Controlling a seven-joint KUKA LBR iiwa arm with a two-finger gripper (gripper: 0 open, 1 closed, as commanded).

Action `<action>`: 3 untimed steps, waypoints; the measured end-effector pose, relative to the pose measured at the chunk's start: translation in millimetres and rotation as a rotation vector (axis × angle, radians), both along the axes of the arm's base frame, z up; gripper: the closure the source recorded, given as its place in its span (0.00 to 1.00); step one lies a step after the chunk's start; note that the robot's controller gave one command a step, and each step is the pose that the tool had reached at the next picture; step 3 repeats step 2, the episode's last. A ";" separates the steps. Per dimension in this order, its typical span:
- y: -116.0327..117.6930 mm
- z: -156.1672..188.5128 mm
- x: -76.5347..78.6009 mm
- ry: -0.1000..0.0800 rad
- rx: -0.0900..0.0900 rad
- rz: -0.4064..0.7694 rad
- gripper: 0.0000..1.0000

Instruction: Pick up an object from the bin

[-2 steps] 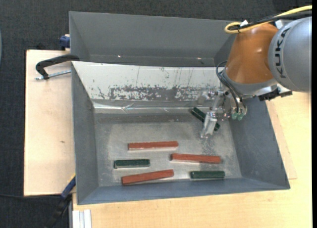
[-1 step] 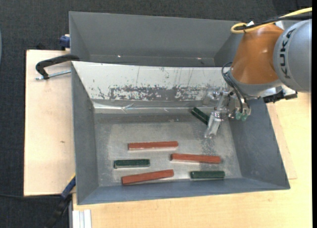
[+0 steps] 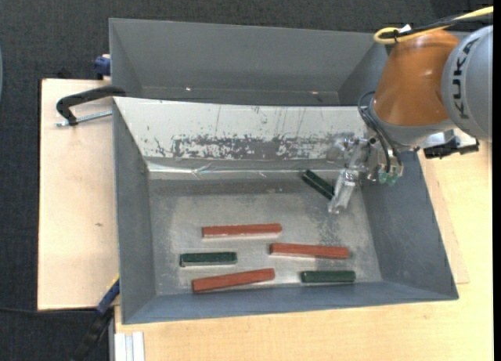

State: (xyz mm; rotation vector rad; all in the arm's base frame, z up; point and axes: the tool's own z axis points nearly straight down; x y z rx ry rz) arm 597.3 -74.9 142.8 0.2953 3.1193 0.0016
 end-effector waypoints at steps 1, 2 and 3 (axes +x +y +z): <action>6.6 -69.9 5.4 0.006 0.002 -0.173 0.00; 4.9 -71.8 -1.4 0.008 0.002 -0.199 1.00; 4.9 -71.8 -1.4 0.008 0.002 -0.199 1.00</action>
Offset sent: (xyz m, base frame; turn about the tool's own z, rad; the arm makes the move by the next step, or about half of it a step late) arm -0.0024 0.0037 -0.0728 0.2014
